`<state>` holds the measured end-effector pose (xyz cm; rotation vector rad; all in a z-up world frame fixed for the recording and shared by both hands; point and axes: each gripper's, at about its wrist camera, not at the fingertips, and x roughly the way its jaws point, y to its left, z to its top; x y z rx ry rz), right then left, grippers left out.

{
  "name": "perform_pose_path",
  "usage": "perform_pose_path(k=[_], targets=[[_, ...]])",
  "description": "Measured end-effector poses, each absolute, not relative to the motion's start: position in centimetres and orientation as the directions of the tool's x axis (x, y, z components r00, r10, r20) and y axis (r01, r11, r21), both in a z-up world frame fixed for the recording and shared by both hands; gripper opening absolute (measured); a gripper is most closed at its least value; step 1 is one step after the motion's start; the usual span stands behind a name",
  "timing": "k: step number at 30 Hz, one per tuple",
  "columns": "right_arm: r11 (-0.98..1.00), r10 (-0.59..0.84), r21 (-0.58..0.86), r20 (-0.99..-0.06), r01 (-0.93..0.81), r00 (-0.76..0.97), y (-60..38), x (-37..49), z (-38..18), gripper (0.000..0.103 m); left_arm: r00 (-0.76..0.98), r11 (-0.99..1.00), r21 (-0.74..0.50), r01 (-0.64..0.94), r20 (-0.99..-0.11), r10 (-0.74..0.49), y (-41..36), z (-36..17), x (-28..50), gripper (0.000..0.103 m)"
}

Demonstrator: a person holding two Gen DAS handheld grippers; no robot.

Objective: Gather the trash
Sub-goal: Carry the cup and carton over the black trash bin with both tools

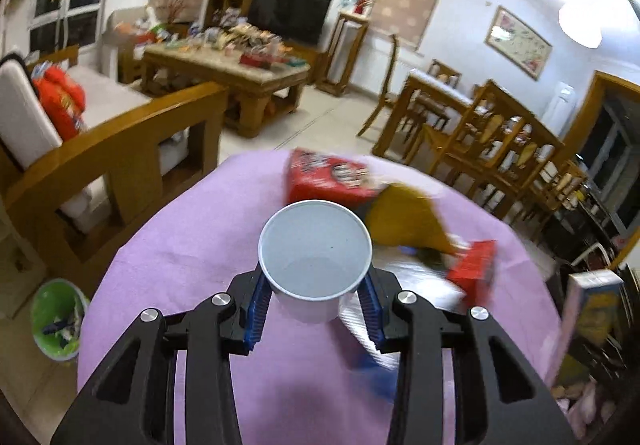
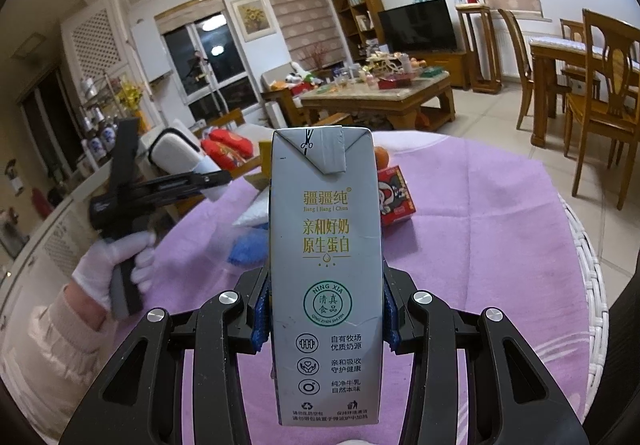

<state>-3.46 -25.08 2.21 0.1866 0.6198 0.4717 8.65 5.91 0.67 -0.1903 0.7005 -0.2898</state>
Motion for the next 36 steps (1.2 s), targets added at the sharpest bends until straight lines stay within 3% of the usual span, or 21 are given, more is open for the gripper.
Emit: perform_pose_path(k=[10,21,36], targets=[[0.885,0.454,0.329,-0.452,-0.329,0.768,-30.2,-5.8,3.9,0.042,0.689,0.882,-0.259,0.393,-0.551,-0.47,-3.2,4.0,3.7,0.039],[0.932,0.28,0.333,-0.415,-0.142,0.866,-44.0,-10.1,4.1,0.042,0.557,0.767,-0.231,0.599,-0.568,-0.606,-18.1,3.6,2.0,0.039],[0.941,-0.027,0.27,-0.543,0.204,0.839,-61.9,-14.5,-1.3,0.042,0.33,0.611,-0.258,0.748,-0.654,-0.68,-35.2,-0.4,3.0,0.039]])
